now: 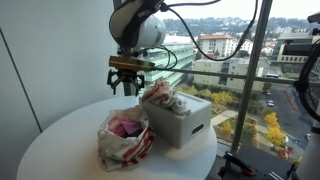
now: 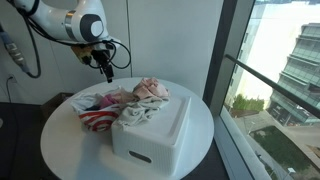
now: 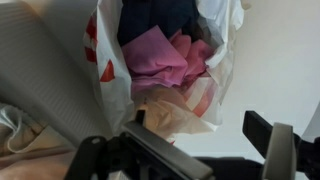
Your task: Put the clothes on the white storage box
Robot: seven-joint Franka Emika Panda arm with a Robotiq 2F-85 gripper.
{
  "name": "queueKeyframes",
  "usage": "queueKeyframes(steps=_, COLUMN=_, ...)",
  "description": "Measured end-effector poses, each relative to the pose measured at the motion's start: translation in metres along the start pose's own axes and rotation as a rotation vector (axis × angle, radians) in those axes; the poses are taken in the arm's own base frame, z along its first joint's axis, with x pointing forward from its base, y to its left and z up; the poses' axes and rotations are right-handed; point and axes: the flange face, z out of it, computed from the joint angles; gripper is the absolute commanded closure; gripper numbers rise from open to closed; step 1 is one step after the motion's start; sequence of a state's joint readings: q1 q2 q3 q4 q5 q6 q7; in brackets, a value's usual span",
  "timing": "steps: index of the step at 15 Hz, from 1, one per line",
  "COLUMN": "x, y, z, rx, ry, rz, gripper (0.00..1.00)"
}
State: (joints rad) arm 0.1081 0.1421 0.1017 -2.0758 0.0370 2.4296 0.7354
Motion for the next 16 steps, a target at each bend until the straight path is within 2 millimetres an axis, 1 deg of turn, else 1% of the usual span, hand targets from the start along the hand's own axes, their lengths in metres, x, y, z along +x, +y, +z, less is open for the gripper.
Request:
queueKeyframes(steps=3, x=-0.003, y=0.016, z=0.064, rx=-0.050, ry=-0.116, rz=-0.015, gripper=0.00)
queueKeyframes(steps=6, x=-0.009, y=0.024, z=0.113, rx=-0.067, ry=-0.202, rz=-0.032, gripper=0.00)
queueKeyframes(steps=8, x=-0.013, y=0.024, z=0.143, rx=-0.079, ry=-0.239, rz=-0.048, gripper=0.00)
queueKeyframes(steps=11, x=-0.016, y=0.016, z=0.186, rx=-0.091, ry=-0.246, rz=-0.061, gripper=0.00)
queueKeyframes(steps=12, x=-0.014, y=0.014, z=0.199, rx=-0.094, ry=-0.232, rz=-0.065, gripper=0.25)
queueKeyframes(steps=13, x=-0.012, y=0.013, z=0.211, rx=-0.103, ry=-0.212, rz=-0.070, gripper=0.26)
queueKeyframes(steps=14, x=-0.009, y=0.012, z=0.220, rx=-0.123, ry=-0.188, rz=-0.077, gripper=0.32)
queueKeyframes(steps=15, x=-0.007, y=0.010, z=0.226, rx=-0.142, ry=-0.168, rz=-0.079, gripper=0.41)
queueKeyframes(steps=16, x=-0.006, y=0.007, z=0.228, rx=-0.157, ry=-0.150, rz=-0.082, gripper=0.48)
